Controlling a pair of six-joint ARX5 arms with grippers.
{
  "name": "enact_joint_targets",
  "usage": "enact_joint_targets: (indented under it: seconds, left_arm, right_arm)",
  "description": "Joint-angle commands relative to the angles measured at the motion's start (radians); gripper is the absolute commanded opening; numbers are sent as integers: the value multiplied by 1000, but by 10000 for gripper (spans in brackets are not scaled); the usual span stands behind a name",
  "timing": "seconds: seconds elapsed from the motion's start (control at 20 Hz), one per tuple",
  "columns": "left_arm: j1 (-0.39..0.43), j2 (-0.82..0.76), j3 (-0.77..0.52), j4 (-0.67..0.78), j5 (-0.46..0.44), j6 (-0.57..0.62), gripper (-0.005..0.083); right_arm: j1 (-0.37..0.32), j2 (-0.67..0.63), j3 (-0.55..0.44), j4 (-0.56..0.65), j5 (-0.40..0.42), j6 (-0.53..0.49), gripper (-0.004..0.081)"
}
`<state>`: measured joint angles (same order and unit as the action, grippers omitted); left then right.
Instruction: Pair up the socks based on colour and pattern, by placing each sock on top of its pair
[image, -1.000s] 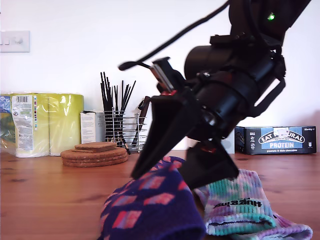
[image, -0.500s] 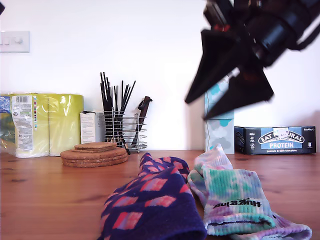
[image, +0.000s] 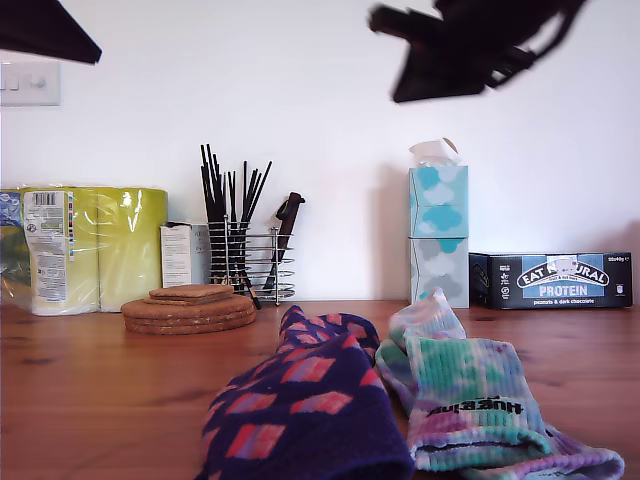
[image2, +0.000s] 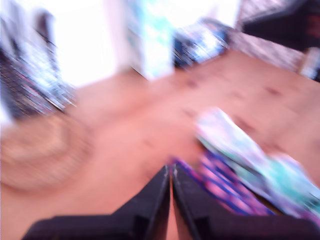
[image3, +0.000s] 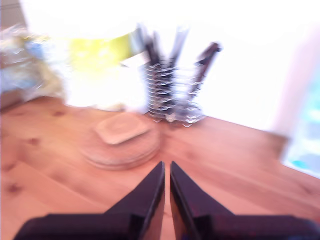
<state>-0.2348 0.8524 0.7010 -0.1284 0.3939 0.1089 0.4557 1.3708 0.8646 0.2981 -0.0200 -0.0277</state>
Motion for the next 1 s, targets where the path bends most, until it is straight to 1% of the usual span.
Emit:
enact_joint_targets:
  seconds: [0.0,0.05,0.15,0.25,0.35,0.55,0.65,0.75,0.85,0.95]
  left_arm:
    - [6,3,-10,33,-32,6,-23]
    - [18,6,-15,33,-37,10,-23]
    - [44,3,-46,49,-36,15,-23]
    - [65,-4,-89,56,-34,14,-24]
    - [78,-34,-140,77,-16,2,-23]
    - [81,-197,-223,56,-10,-35,-23]
    - [81,-287,-235,-21,-11,-48,-24]
    - [79,-378,-235,-84,-10,-71,-24]
    - [74,-455,-234,-92,-8,-109,-23]
    - [71,-510,-227,-130,-2,-136,-23]
  right_arm:
    - [-33,-34,-94,8,-5,-20,-13]
    - [-52,-76,-137,16,0,-40,-13]
    - [-93,-188,-215,4,-23,-52,-13]
    - [-140,-317,-277,-42,-32,-50,-13]
    - [-158,-451,-321,-118,-33,-52,-13]
    - [-140,-704,-340,-326,-30,-52,-13]
    - [-124,-815,-340,-438,-31,-48,-13]
    - [-106,-923,-340,-524,-37,-48,-13]
    - [-83,-1001,-339,-580,-91,-42,-13]
    - [-65,-1048,-334,-629,-140,-1,-13]
